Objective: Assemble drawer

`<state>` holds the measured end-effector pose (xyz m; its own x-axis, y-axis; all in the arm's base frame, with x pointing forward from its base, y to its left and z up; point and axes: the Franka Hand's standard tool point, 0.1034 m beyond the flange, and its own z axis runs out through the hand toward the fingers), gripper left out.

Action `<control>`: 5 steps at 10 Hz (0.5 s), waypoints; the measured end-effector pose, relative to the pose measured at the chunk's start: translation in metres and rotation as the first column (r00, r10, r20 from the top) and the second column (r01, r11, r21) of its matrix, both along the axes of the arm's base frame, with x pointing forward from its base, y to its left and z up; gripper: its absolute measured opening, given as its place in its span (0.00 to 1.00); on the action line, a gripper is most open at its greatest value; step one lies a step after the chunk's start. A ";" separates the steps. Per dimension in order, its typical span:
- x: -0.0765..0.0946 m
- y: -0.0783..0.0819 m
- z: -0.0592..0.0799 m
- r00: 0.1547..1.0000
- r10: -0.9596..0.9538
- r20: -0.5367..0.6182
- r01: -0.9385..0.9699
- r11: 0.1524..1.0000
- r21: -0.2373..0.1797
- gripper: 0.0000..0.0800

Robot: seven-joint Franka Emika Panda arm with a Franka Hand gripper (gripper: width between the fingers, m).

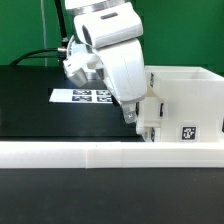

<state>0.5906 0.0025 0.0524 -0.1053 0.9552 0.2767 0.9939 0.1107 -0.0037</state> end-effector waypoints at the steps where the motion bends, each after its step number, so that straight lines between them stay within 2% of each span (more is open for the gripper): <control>1: 0.000 0.000 0.000 1.000 0.000 0.000 0.000 1.000 0.000 0.81; 4: 0.000 -0.001 -0.002 0.996 0.081 0.022 -0.081 0.997 -0.006 0.81; 5: 0.001 0.000 -0.004 0.996 0.082 0.023 -0.081 0.996 -0.036 0.81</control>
Offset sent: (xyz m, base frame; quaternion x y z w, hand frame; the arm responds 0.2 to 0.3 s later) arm -0.0040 0.0223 -0.0028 0.0222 0.0190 -0.1036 0.9942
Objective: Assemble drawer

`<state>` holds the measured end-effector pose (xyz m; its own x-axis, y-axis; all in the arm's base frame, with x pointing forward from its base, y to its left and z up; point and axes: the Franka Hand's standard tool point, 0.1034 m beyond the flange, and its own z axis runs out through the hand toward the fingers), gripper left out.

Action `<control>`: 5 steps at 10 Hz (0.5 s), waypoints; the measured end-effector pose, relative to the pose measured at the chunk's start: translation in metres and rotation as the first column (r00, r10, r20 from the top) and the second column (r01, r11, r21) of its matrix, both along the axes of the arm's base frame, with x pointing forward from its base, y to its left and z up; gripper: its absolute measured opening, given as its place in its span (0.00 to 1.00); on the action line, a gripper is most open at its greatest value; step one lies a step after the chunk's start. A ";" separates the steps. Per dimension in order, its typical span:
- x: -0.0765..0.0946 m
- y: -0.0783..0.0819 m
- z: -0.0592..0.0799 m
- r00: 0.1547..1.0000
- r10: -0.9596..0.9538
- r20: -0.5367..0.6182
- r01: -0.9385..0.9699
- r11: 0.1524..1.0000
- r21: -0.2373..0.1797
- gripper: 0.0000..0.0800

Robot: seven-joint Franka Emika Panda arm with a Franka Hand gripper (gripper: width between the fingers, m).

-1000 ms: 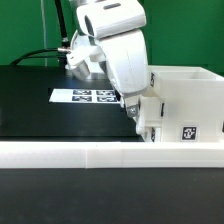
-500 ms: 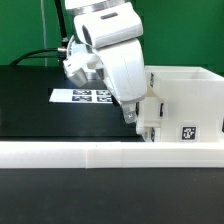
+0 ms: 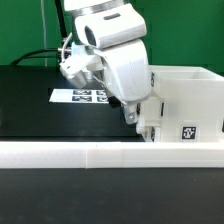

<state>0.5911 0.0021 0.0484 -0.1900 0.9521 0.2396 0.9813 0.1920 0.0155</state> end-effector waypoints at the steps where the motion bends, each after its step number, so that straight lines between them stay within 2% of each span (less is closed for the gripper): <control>1: 0.001 0.001 -0.002 1.000 -0.013 0.005 0.013 1.000 -0.026 0.81; 3: 0.003 0.003 -0.005 0.998 -0.057 0.005 0.057 0.997 -0.056 0.81; 5: 0.004 0.001 -0.005 0.997 -0.071 0.004 0.071 0.996 -0.056 0.81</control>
Offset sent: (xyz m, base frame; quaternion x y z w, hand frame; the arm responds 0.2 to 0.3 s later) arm 0.0125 0.0227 0.0105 -0.0092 -0.0089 0.0276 0.9995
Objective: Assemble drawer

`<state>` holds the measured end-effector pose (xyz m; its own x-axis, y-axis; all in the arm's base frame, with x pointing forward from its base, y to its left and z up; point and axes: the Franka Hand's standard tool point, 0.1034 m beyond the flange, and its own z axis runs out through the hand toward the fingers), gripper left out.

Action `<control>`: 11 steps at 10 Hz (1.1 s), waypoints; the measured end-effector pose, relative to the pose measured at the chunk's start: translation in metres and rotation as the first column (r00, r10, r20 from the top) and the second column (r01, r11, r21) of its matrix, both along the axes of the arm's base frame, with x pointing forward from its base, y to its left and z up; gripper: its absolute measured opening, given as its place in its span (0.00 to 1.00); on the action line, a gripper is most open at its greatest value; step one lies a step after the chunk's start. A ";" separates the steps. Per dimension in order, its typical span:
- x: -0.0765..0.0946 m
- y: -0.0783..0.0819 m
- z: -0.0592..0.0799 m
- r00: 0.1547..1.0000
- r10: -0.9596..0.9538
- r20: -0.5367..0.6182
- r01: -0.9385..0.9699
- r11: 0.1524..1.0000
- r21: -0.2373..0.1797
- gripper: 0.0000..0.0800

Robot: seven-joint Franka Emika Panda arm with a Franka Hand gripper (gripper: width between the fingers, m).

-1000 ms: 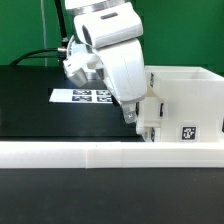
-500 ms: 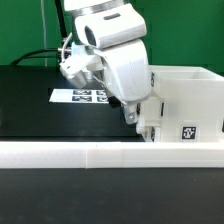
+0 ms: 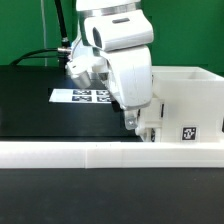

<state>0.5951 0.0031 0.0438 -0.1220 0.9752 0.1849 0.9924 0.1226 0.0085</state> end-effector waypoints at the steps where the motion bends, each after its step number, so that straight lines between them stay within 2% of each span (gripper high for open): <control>1: 0.000 0.000 0.000 1.000 0.000 0.000 0.000 1.000 0.000 0.81; 2: 0.000 0.000 0.000 1.000 0.000 0.000 0.000 1.000 0.000 0.81; 5: -0.001 -0.002 0.013 0.997 0.065 0.028 -0.065 0.998 -0.010 0.81; 11: -0.004 -0.002 0.013 0.996 0.084 0.029 -0.084 0.996 -0.012 0.81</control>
Offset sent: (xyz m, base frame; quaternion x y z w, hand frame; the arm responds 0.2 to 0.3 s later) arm -0.0079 0.0145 0.0230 0.0027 0.0204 -0.0580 0.9981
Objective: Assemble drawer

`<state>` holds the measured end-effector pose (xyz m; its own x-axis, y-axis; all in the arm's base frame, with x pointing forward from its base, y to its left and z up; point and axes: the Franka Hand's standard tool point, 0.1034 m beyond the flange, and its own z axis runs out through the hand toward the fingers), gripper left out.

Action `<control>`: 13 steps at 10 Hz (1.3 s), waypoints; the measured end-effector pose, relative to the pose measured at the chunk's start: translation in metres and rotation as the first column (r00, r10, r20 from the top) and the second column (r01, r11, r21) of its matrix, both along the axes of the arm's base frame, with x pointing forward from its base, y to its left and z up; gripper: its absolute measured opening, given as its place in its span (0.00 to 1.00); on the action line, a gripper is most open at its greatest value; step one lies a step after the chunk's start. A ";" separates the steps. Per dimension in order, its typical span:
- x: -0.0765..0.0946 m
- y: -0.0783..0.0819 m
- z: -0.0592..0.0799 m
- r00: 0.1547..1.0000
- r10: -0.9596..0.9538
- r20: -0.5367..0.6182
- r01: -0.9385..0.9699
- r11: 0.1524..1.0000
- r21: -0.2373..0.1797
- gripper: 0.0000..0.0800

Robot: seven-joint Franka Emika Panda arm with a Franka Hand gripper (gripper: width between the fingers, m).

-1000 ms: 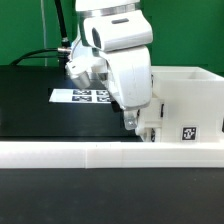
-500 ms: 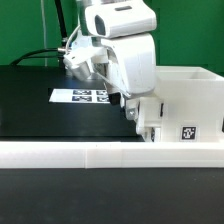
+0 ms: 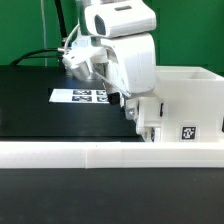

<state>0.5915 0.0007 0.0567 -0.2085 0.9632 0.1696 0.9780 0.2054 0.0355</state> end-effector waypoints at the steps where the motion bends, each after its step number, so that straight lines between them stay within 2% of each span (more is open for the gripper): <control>1: 0.001 0.004 0.002 1.000 -0.019 -0.001 0.019 1.000 -0.002 0.81; 4: 0.007 0.007 0.004 0.998 -0.063 0.030 0.064 0.998 -0.012 0.81; 5: 0.006 0.005 0.003 0.997 -0.066 0.029 0.066 0.998 -0.013 0.81; 7: 0.002 -0.010 0.000 0.997 -0.077 0.017 0.077 0.997 -0.018 0.81; 10: 0.002 -0.009 0.000 0.997 -0.077 0.016 0.077 0.997 -0.017 0.81; 12: 0.009 -0.011 0.013 0.998 -0.051 0.035 0.052 0.998 -0.023 0.81; 13: 0.012 -0.004 0.020 0.998 -0.051 0.034 0.052 0.998 -0.022 0.81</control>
Offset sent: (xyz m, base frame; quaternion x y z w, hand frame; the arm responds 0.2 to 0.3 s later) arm -0.0087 0.0484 -0.0014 -0.0003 0.0260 -0.0113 0.9996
